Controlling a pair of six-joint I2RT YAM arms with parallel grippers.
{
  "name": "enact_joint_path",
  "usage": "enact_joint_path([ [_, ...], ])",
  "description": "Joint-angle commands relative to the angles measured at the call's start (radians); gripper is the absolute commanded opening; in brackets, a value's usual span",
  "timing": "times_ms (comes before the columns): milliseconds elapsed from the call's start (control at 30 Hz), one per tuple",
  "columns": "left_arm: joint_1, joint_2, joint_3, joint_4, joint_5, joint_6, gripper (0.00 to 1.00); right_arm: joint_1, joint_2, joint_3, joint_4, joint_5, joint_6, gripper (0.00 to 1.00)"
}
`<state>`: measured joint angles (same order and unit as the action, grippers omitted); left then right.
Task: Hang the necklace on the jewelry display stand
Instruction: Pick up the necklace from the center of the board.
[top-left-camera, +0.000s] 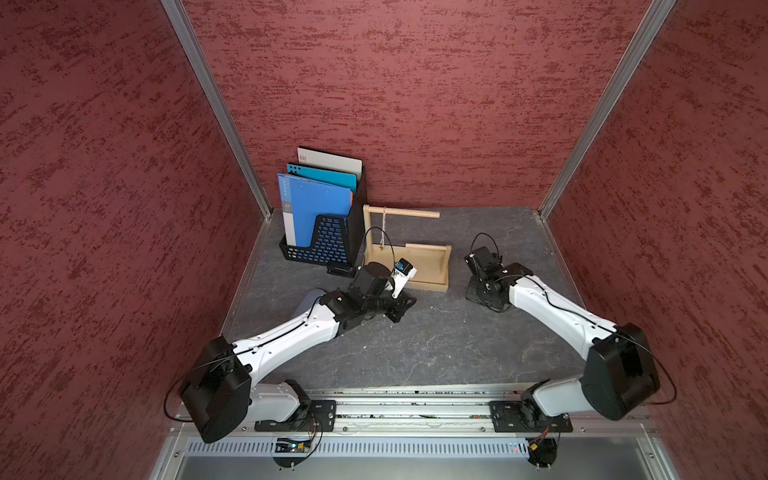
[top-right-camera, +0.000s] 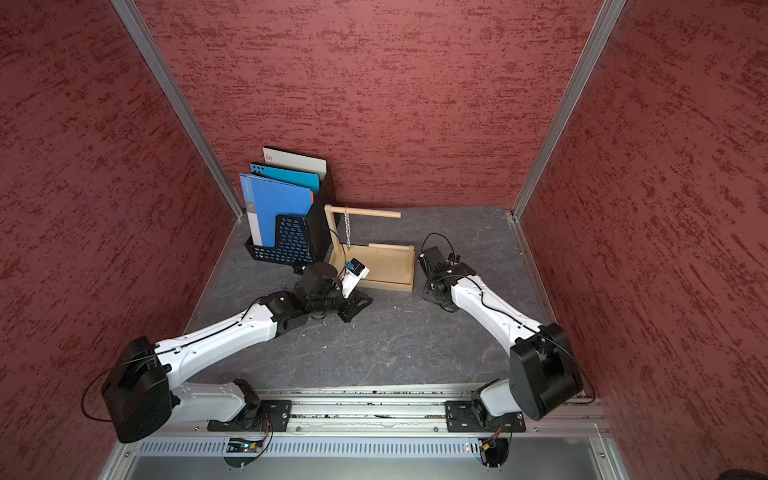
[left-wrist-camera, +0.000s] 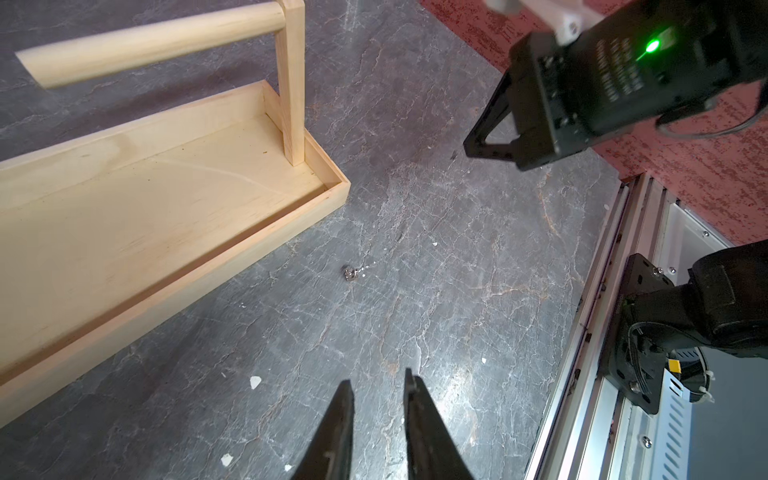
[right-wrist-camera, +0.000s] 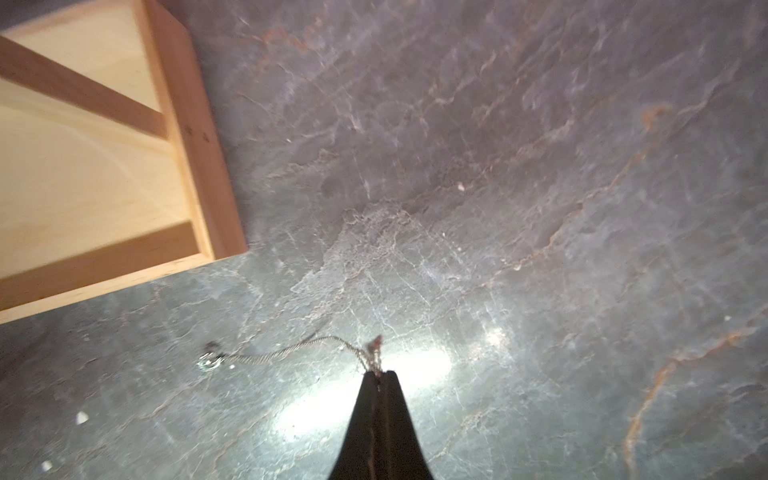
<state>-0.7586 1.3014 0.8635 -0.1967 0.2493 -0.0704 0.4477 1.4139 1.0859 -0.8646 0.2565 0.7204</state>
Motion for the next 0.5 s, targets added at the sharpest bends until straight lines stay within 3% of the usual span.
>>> enact_joint_path([
  [0,0.001,-0.030,-0.016,0.058,-0.008,0.021,0.25,0.019,-0.047,0.070,-0.052,0.056,-0.105,0.00],
  [233,0.001,-0.073,-0.009,0.163,-0.023,0.038,0.30,0.120,-0.100,0.264,-0.052,0.036,-0.338,0.00],
  [467,0.001,-0.119,0.028,0.246,-0.043,0.036,0.34,0.213,-0.134,0.398,0.035,-0.124,-0.452,0.00],
])
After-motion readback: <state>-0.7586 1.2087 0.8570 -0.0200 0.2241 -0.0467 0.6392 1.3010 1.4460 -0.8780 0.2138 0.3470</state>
